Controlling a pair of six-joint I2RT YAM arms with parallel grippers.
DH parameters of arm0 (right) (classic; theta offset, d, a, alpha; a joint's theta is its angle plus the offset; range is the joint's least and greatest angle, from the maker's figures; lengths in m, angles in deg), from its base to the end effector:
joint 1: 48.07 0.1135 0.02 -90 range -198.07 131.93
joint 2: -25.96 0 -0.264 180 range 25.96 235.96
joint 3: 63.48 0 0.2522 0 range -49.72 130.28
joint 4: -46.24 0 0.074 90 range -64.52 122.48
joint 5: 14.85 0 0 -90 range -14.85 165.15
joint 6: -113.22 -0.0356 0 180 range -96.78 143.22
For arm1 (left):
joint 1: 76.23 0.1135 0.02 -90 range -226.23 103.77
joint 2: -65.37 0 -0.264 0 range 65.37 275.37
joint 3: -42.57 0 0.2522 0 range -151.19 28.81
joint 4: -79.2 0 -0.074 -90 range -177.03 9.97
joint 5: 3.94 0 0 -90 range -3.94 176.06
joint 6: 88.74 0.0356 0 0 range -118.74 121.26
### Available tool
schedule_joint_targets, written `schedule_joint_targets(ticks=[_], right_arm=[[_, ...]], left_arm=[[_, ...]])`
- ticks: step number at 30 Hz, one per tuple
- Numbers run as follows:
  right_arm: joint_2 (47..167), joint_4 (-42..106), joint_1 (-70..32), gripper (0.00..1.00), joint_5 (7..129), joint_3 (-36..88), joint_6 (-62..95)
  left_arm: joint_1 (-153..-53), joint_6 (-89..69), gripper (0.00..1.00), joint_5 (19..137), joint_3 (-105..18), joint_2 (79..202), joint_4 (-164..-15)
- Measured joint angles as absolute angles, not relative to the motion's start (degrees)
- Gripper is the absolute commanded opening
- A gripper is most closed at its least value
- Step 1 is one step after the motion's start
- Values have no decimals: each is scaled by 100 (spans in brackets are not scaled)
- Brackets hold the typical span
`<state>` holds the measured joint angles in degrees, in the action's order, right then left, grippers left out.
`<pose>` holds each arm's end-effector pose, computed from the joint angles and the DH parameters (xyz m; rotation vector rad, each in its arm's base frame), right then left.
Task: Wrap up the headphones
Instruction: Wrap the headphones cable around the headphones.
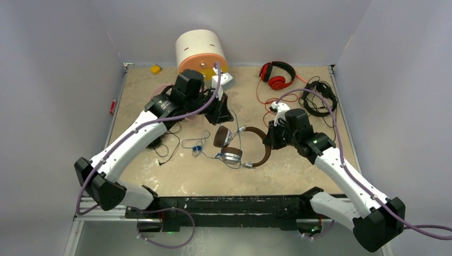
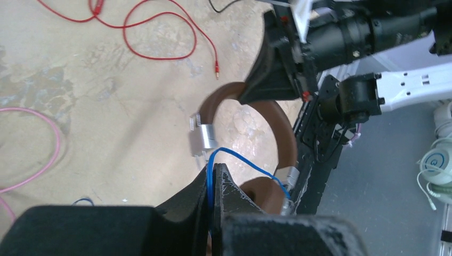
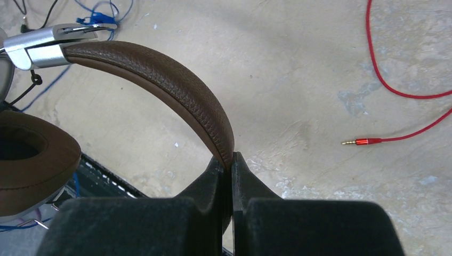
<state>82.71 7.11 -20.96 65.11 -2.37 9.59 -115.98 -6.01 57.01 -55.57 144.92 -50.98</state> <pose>0.1897 0.1041 0.2913 -0.3630 2.1995 0.5889 0.2204 -0.2058 0.3990 0.9178 2.0101 -1.0107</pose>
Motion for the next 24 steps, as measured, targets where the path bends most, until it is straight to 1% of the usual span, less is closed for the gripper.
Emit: schedule_joint_targets(ticks=[5,13,16,24], right_arm=[[8221,707,-2069,0,6194,-237,990],[7902,486,-2069,0,6067,-213,1016],[7943,294,-2056,0,6465,-121,973],[8131,-126,-2048,0,7744,4,634]], left_arm=[[-10958,-651,0,5211,-5616,14730,-5146],[-10531,-861,0,4481,-5491,14990,-5374],[-10486,-939,0,4120,-5463,14944,-5468],[-10486,-950,0,3832,-5441,14440,-5196]])
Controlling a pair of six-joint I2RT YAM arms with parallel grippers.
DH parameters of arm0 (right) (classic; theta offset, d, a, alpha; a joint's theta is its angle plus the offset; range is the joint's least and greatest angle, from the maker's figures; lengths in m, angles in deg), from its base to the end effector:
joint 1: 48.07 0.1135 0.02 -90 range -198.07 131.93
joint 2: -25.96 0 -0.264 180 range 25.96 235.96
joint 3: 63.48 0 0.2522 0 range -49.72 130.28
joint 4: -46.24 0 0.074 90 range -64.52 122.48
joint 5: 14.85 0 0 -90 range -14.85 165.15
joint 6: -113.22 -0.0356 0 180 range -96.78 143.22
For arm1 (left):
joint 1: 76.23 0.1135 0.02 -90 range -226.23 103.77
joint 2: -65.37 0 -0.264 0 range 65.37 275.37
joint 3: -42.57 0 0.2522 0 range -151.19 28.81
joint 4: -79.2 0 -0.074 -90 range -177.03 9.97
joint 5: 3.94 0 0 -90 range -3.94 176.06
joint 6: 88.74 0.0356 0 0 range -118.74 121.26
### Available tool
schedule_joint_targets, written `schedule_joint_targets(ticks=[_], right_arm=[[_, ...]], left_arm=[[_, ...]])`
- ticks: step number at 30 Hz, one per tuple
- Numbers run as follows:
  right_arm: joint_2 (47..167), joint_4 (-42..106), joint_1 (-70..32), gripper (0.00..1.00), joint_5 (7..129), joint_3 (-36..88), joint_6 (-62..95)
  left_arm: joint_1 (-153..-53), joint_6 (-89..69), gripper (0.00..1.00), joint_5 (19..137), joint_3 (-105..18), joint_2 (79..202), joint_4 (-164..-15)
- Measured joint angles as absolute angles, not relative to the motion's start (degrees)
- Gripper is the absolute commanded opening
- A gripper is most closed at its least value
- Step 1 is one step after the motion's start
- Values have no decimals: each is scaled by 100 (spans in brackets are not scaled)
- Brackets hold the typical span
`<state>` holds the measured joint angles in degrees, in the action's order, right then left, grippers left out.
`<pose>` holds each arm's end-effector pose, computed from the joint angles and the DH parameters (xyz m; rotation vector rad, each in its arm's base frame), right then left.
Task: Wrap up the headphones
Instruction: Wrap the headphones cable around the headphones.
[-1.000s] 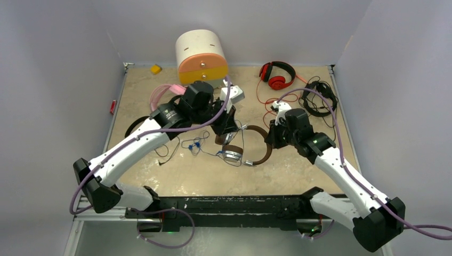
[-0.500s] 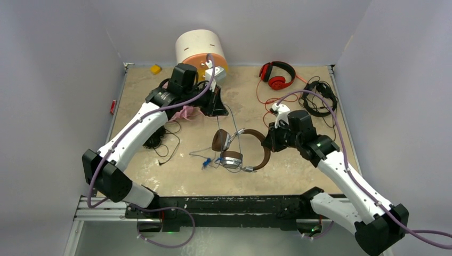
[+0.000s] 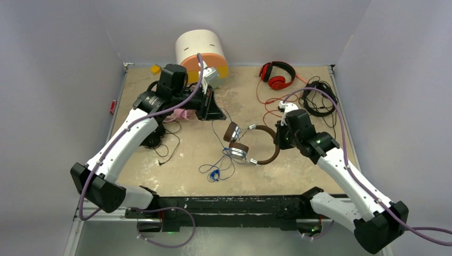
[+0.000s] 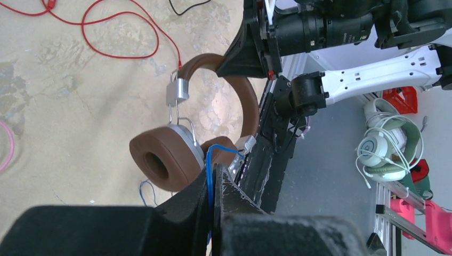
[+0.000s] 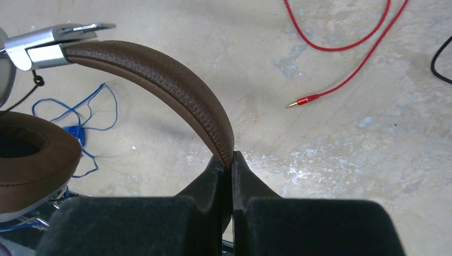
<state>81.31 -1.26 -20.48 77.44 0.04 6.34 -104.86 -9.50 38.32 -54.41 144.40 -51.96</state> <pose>0.1817 0.0934 0.2971 -0.1916 2.2750 0.3668 0.2452 -0.1639 0.4001 0.8488 1.9976 -1.2794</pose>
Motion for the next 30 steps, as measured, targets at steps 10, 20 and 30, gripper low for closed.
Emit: schedule_joint_targets(ticks=[10,20,30], right_arm=[[8182,-557,-2041,0,8703,452,514],[8147,-814,-2050,0,8854,686,553],[8109,-718,-2037,0,6917,760,1091]], left_arm=[[-10486,-483,0,4468,-5819,14719,-4191],[-10486,-183,0,4638,-5904,14767,-3889],[-10486,-109,0,3985,-6112,14999,-4523]])
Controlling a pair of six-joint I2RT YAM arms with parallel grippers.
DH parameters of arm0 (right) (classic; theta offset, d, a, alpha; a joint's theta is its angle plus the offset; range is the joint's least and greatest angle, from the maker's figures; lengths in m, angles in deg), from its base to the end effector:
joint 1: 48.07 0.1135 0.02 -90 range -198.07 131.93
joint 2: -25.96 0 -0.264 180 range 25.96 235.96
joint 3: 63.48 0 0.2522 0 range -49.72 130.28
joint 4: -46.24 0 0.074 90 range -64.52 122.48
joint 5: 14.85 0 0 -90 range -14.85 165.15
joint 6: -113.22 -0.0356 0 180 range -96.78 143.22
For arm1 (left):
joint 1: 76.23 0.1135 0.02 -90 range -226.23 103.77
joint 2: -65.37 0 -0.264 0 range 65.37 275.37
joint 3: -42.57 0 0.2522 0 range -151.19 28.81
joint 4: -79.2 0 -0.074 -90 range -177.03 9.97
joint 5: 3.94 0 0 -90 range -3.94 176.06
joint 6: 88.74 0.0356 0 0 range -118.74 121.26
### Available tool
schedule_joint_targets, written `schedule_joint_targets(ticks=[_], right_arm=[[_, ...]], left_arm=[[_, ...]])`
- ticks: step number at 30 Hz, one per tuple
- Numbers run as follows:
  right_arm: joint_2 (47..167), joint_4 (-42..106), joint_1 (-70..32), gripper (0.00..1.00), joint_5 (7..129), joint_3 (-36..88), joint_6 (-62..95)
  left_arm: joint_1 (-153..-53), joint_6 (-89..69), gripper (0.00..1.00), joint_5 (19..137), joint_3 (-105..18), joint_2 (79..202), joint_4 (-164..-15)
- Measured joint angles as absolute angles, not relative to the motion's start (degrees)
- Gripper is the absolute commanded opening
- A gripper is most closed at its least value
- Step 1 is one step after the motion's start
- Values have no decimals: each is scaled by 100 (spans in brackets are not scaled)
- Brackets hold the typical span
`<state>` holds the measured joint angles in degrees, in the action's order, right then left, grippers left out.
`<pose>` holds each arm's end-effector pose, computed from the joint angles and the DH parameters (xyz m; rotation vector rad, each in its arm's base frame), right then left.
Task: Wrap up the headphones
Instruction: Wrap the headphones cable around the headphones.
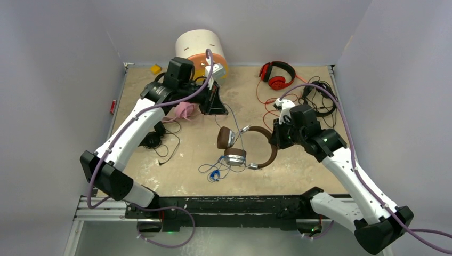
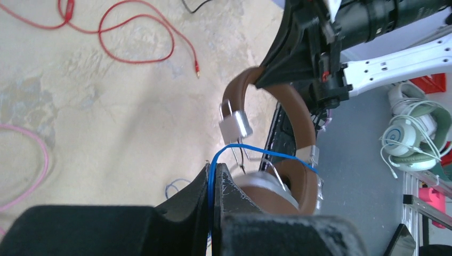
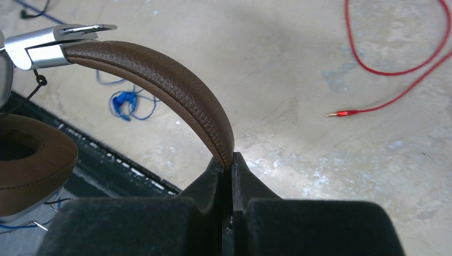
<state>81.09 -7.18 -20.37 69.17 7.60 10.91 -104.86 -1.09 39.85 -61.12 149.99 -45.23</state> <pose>0.1739 0.0955 0.3328 -0.3613 2.2380 0.4938 0.2623 -0.1725 0.4001 0.9497 2.0112 -1.1867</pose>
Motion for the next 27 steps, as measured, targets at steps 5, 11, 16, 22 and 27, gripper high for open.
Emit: schedule_joint_targets(ticks=[5,11,16,22,27], right_arm=[[8160,-705,-2037,0,6316,760,1171],[8129,-546,-2039,0,5752,760,1189],[7699,-353,-2037,0,5401,760,1193],[7347,-299,-2034,0,5239,902,1126],[7327,-489,-2034,0,5597,1221,894]], left_arm=[[-10486,-227,0,3502,-6313,15305,-4886],[-10486,-631,0,3165,-5963,15462,-5481],[-10483,-1134,0,3143,-5188,15449,-6187],[-10481,-1729,0,3176,-4399,15403,-7159],[-10383,-2078,0,3292,-3898,14984,-7859]])
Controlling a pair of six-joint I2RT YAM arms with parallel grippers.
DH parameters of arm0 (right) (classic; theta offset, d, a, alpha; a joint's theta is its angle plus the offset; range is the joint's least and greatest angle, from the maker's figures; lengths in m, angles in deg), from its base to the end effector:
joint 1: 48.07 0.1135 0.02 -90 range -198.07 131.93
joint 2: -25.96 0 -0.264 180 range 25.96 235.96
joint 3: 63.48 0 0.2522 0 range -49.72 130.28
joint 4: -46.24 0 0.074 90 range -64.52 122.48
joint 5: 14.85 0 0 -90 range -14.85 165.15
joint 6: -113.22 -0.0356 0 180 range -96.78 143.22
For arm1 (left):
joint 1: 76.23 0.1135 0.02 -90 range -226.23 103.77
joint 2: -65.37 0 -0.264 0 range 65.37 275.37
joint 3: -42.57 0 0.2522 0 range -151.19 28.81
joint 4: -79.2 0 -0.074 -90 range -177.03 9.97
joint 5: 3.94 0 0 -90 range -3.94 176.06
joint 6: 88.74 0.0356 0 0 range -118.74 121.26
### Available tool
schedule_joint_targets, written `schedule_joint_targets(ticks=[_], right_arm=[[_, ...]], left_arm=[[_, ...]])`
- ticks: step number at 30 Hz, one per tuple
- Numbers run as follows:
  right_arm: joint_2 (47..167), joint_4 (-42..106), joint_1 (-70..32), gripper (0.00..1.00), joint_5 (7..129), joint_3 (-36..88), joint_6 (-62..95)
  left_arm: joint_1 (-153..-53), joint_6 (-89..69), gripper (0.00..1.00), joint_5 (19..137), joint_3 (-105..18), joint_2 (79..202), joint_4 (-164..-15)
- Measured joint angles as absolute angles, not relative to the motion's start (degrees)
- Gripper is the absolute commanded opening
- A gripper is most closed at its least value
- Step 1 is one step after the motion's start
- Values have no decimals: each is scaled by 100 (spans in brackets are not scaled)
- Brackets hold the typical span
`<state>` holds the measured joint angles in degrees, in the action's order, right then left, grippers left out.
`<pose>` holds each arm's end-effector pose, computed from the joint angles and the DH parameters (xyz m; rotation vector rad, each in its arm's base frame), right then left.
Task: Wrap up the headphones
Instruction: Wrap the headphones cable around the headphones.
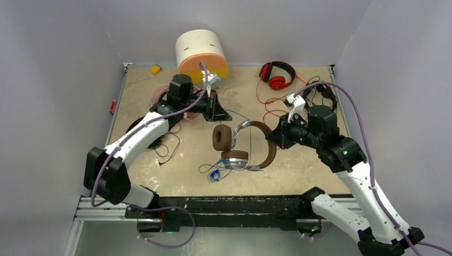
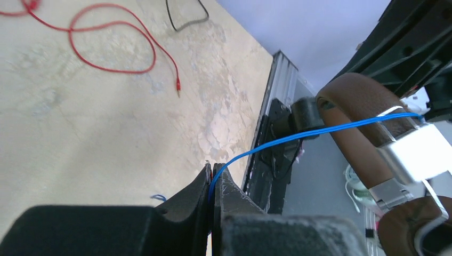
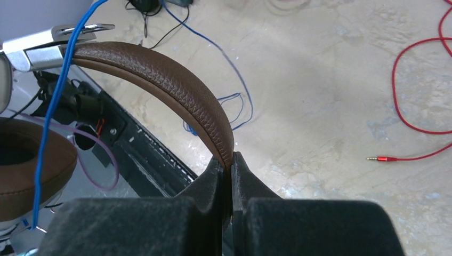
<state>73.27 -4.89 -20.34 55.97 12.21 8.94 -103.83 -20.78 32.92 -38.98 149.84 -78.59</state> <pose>0.1381 0.0858 0.3858 -0.4622 1.9805 0.8005 0.2817 -0.1794 0.3229 0.7418 1.9935 -1.4609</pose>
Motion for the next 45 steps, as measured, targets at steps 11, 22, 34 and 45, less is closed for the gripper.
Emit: schedule_joint_targets(ticks=[11,22,34,45], right_arm=[[7425,-847,-2037,0,5975,1359,649],[7524,-1144,-2037,0,6150,1492,439],[8142,-1092,-2037,0,5634,1195,487],[8140,-1096,-2037,0,5672,1134,487]], left_arm=[[-9850,-2629,0,3690,-3159,14035,-9192],[-9627,-3510,0,3795,-1708,13799,-10881],[-9611,-3886,0,3309,-2545,13887,-11784],[-9611,-4017,0,3436,-2464,13613,-12180]])
